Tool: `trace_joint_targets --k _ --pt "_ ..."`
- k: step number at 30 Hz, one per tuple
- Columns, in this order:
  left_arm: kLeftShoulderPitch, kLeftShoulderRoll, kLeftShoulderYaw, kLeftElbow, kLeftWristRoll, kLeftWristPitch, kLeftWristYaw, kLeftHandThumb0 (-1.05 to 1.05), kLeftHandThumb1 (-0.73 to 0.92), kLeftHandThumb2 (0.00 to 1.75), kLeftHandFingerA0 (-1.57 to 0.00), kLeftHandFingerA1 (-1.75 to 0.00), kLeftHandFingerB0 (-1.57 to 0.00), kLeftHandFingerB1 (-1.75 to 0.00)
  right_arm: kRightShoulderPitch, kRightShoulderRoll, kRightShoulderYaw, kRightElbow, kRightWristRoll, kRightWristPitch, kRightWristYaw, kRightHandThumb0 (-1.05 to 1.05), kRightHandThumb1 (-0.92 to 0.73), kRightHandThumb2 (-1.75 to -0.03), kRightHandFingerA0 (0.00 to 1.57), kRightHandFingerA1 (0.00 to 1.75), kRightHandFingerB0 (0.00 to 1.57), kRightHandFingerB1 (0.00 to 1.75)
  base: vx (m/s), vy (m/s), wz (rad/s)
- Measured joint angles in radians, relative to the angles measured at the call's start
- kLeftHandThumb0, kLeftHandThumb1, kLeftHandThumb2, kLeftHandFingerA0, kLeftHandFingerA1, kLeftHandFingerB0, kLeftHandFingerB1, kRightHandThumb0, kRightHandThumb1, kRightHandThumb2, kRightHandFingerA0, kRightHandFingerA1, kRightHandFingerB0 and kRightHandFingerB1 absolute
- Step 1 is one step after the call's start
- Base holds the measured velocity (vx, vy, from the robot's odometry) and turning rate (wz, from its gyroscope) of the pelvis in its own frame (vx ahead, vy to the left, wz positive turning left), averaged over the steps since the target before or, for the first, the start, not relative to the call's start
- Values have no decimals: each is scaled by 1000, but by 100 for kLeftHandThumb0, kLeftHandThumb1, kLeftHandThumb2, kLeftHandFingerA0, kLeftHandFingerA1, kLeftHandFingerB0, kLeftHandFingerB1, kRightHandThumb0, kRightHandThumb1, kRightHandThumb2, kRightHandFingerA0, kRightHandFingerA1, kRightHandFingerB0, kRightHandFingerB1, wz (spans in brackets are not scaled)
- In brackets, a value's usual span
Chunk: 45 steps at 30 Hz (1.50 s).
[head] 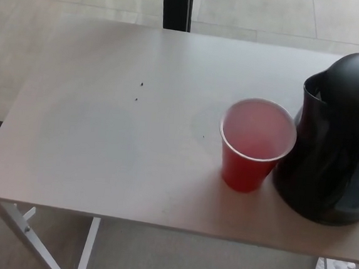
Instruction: The robot uses its right hand to lift up a kettle kept on the middle of the desk by its handle and tilt it into a glass kept next to it to pour out water
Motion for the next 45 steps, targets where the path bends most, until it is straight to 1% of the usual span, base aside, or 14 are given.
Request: trace_joint_targets --k 2,3,8,11,15,28,29,30,33,34,35,43,44,45 --pt "-1 0 -4 0 0 0 0 -105 43 120 -122 -86 -68 -153 0 20 -18 -11 -2 0 -19 -42 -52 -56 72 52 35 33 0 0 0" --pt "-1 0 -6 0 -1 0 1 -105 44 121 -122 -86 -66 -154 0 35 -31 -17 -5 -1 -35 -28 -62 -59 112 80 49 39 0 0 0" --pt "-1 0 -12 -2 -1 0 2 -105 43 120 -115 -95 -68 -151 0 89 -57 -46 -23 -3 -100 -16 -72 -67 97 150 75 54 0 0 0" --pt "-1 0 -14 -2 -1 0 2 -105 44 120 -122 -88 -68 -152 5 118 -73 -57 -34 -24 -139 -12 -51 -120 90 175 86 155 0 0 0" --pt "-1 0 -17 -3 -1 0 3 -105 44 120 -120 -89 -67 -152 12 131 -83 -44 -40 -69 -162 -24 -57 -101 89 175 74 165 0 0 0" --pt "0 -1 -24 -5 -1 0 3 -105 43 120 -117 -93 -71 -149 79 161 -116 -67 -55 -220 -201 -11 -48 -125 94 175 83 162 0 0 0" --pt "-1 -1 -25 -5 -1 0 3 -105 44 120 -118 -91 -71 -148 83 164 -116 -76 -55 -235 -202 -15 -51 -116 121 141 105 130 0 0 0" --pt "-1 0 -25 -5 -1 0 3 -105 43 121 -118 -91 -69 -150 86 165 -116 -84 -55 -242 -202 -11 -50 -121 91 175 81 160 0 0 0" --pt "-1 0 -28 -5 -1 0 4 -105 44 120 -120 -89 -69 -150 99 170 -116 -159 -65 -264 -206 -14 -52 -116 89 174 80 159 0 0 0" --pt "-1 0 -29 -5 -2 0 4 -105 43 120 -120 -87 -69 -150 99 170 -116 -174 -69 -267 -208 -17 -50 -115 118 139 103 128 0 0 0" --pt "-1 0 -30 -5 -2 0 4 -105 44 120 -121 -87 -71 -147 99 170 -115 -187 -73 -268 -208 -12 -49 -121 89 175 80 160 0 0 0" --pt "-4 0 -32 -9 -4 0 4 -105 44 117 -125 -84 -71 -146 89 162 -88 -335 -107 -250 -197 -10 -52 -119 92 166 83 147 0 0 0" --pt "-4 0 -32 -11 -4 0 4 -105 45 114 -120 -90 -74 -141 85 154 -72 -360 -122 -243 -197 -13 -50 -115 119 138 100 124 0 0 0" --pt "-5 0 -33 -13 -4 0 4 -105 44 117 -119 -90 -71 -144 80 147 -61 -380 -138 -238 -197 -9 -50 -120 90 170 83 151 0 0 0"
